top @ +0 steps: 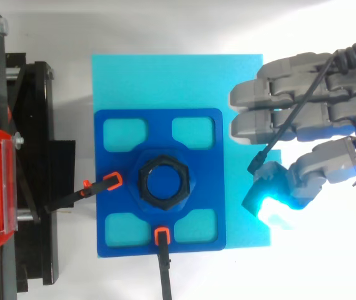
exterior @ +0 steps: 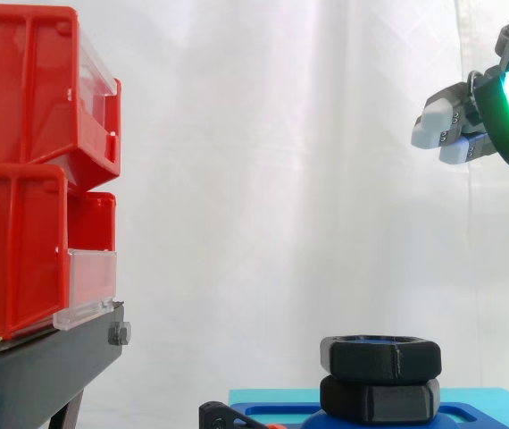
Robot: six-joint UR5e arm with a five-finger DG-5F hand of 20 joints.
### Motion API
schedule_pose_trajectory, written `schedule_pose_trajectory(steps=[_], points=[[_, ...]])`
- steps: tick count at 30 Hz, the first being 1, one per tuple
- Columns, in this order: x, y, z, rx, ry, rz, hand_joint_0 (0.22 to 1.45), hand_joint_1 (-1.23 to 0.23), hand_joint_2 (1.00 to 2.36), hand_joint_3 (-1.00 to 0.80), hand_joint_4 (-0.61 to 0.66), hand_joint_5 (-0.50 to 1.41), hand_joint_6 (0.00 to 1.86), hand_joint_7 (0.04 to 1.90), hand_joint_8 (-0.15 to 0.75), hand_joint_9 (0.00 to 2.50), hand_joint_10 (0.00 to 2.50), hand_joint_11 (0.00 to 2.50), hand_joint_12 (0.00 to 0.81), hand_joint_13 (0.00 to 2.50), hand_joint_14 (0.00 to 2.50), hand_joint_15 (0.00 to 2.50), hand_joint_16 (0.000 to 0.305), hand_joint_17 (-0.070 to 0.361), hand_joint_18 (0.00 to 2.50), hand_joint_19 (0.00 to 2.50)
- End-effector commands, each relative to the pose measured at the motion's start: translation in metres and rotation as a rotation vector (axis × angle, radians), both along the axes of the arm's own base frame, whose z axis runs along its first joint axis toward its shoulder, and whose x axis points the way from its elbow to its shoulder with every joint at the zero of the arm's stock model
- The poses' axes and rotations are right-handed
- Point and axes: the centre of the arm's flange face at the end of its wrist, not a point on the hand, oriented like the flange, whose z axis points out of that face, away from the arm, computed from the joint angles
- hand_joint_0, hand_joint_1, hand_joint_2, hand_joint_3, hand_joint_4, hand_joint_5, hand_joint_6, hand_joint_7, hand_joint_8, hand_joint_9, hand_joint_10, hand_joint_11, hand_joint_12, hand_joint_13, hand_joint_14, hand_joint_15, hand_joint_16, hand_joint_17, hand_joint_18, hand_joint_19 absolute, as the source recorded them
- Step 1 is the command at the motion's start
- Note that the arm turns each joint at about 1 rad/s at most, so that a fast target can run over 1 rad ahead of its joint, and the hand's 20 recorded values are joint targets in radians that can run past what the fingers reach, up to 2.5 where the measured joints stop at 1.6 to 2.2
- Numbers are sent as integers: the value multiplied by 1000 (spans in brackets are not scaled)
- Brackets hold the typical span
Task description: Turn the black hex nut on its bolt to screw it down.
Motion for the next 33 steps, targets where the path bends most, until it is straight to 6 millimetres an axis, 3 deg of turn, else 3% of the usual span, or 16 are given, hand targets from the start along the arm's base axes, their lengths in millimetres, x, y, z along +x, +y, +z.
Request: schedule_pose_trajectory(steps=[1,5,8,12,26,33], points=[[0,0,0,0,0,0,483,-380,1000,-500,200,-220,502,883,241,0,0,0,409,0,0,42,86,193,0,195],[0,0,0,0,0,0,481,-384,1000,-500,195,-222,502,877,232,0,0,0,406,0,0,36,88,197,0,180],[0,0,0,0,0,0,476,-445,1000,-500,204,-214,502,846,252,0,0,0,424,32,0,0,97,218,176,82],[0,1,0,0,0,1,472,-447,1000,-500,207,-220,502,847,256,0,0,0,439,31,0,0,103,232,226,27],[0,0,0,0,0,0,468,-450,1000,-500,199,-229,502,834,227,0,0,0,442,21,0,0,102,229,208,0],[0,0,0,0,0,0,466,-463,1000,-500,208,-224,502,842,234,0,0,0,446,41,0,0,99,222,331,0]])
